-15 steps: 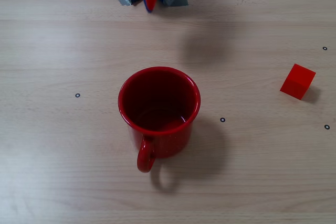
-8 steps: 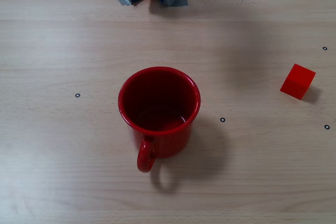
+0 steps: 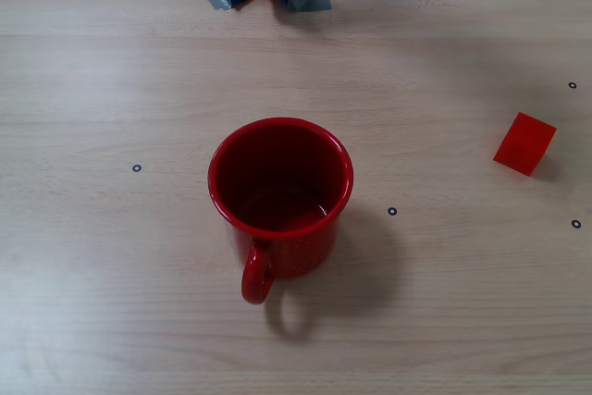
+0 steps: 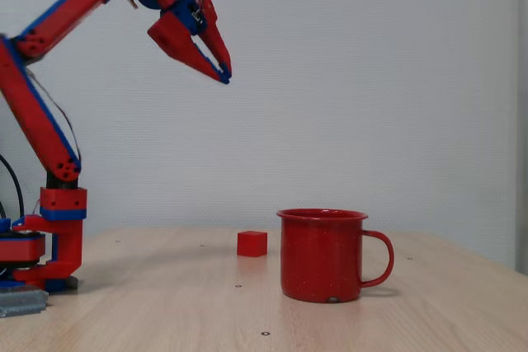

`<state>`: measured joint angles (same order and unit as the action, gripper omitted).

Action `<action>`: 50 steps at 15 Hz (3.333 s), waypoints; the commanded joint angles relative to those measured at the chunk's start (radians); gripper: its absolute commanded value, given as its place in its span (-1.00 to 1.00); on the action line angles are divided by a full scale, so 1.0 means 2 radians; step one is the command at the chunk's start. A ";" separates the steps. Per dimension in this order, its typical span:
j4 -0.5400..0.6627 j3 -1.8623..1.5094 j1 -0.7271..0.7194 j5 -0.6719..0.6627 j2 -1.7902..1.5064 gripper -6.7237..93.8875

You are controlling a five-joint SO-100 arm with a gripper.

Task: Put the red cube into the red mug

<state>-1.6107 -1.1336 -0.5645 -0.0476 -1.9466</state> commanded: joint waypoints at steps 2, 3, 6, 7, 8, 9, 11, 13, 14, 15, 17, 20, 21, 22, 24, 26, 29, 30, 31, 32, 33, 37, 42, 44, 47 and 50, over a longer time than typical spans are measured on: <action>-0.056 0.150 -0.068 0.005 0.119 -0.87; -0.064 0.206 -0.079 0.005 0.178 -0.87; -0.074 0.357 -0.115 -0.012 0.342 -0.87; -0.084 0.396 -0.123 -0.010 0.392 -0.87; -0.091 0.423 -0.127 -0.008 0.440 -0.87; -0.095 0.449 -0.129 -0.010 0.486 -0.87; -0.086 0.478 -0.126 -0.018 0.554 -0.87; -0.083 0.507 -0.123 -0.025 0.605 -0.87; -0.087 0.505 -0.123 0.004 0.611 -0.87; -0.092 0.494 -0.122 0.035 0.608 -0.85; -0.109 0.464 -0.128 0.055 0.595 -0.50; -0.125 0.435 -0.153 0.045 0.585 -0.21; -0.125 0.420 -0.159 0.045 0.582 -0.13; -0.125 0.407 -0.162 0.044 0.581 -0.04; -0.115 0.379 -0.164 0.037 0.581 -0.01; -0.091 0.364 -0.160 0.033 0.583 -0.01; -0.030 0.329 -0.150 0.025 0.585 -0.02; -0.011 0.319 -0.147 0.021 0.587 -0.02; 0.002 0.316 -0.145 0.015 0.590 -0.02; 0.009 0.315 -0.143 0.007 0.594 -0.02; 0.017 0.315 -0.140 0.001 0.597 -0.02; 0.026 0.315 -0.126 -0.015 0.611 -0.03; 0.043 0.288 -0.119 -0.014 0.615 -0.03; 0.051 0.281 -0.123 -0.011 0.619 -0.04; 0.060 0.278 -0.127 -0.008 0.624 -0.04; 0.069 0.268 -0.127 -0.005 0.625 -0.07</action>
<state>-1.4803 -0.6151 -0.8038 -0.0583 -0.6213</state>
